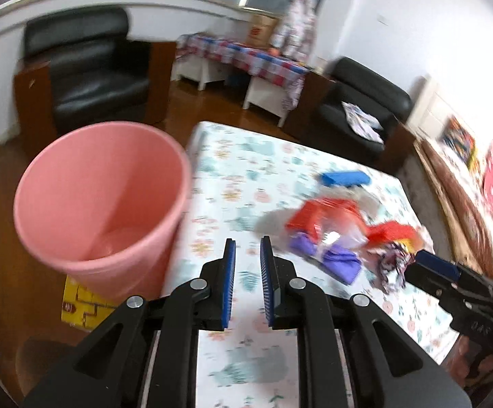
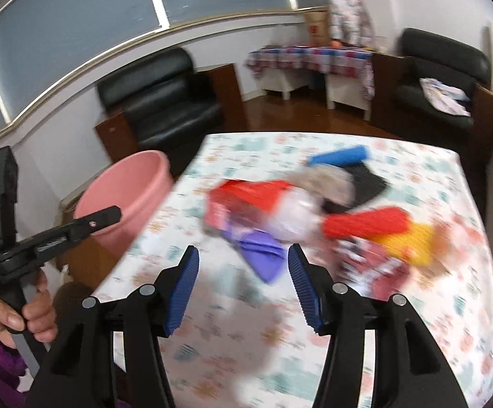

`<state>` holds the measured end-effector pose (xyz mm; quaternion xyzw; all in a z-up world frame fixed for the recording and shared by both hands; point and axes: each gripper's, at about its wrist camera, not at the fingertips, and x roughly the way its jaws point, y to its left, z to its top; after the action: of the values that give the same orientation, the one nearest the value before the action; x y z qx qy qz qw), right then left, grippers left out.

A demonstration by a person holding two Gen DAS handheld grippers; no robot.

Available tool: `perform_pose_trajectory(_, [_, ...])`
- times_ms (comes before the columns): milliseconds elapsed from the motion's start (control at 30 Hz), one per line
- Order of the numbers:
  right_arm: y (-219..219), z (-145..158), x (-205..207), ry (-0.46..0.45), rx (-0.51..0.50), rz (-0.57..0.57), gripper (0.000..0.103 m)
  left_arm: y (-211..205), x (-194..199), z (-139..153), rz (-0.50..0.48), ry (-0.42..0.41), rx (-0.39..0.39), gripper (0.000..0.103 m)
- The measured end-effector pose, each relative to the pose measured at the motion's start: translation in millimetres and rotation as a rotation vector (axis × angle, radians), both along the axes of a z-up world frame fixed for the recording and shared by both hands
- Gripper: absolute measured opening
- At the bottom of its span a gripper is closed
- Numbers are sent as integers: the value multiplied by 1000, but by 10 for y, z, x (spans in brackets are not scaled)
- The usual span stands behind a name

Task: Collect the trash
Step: 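Move both tools back over the table toward the red mesh bags, then grasp the red mesh bag with the left tool while the right tool grasps the red net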

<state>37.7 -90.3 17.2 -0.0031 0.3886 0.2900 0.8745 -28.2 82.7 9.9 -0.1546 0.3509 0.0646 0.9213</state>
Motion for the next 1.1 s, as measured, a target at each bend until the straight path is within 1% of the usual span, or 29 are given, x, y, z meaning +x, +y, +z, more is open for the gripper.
perform_pose_trajectory(33, [-88,-19,1,8,5,-17,54,-78,34,-2,-13,5,15,15])
perform_pose_trajectory(133, [-266,-50,0,20,24,-50,54,-183,141,-29,-34,27,0,15])
perform_pose_trajectory(267, [-373,-65,-11,27,48,-63,56,-281,288,-66,-58,61,-5,15])
perform_pose_trajectory(333, [-394,-78,-3,32,64,-62,61,-336,340,-74,-74,71,-11,14])
perform_pose_trajectory(500, [-448,-100,20,38,96,-58,66,-472,550,-126,-113,121,-5,15])
perform_pose_trajectory(633, [-497,-115,22,47,128,-40,74,-490,666,-141,-112,130,-1,15])
perform_pose_trajectory(767, [-563,-118,29,46,150,-43,78,-510,795,-126,-121,135,-6,15])
perform_pose_trajectory(800, [-574,-122,32,48,154,-43,78,-506,830,-128,-116,136,-7,18])
perform_pose_trajectory(833, [-581,-129,38,51,157,-41,78,-503,844,-129,-109,136,-6,24])
perform_pose_trajectory(900, [-582,-139,47,56,162,-38,78,-492,887,-154,-97,141,-2,29])
perform_pose_trajectory(1033, [-596,-178,84,70,169,-34,78,-488,980,-209,-85,153,20,30])
perform_pose_trajectory(1100, [-609,-195,102,75,170,-38,78,-498,1004,-224,-81,143,33,30])
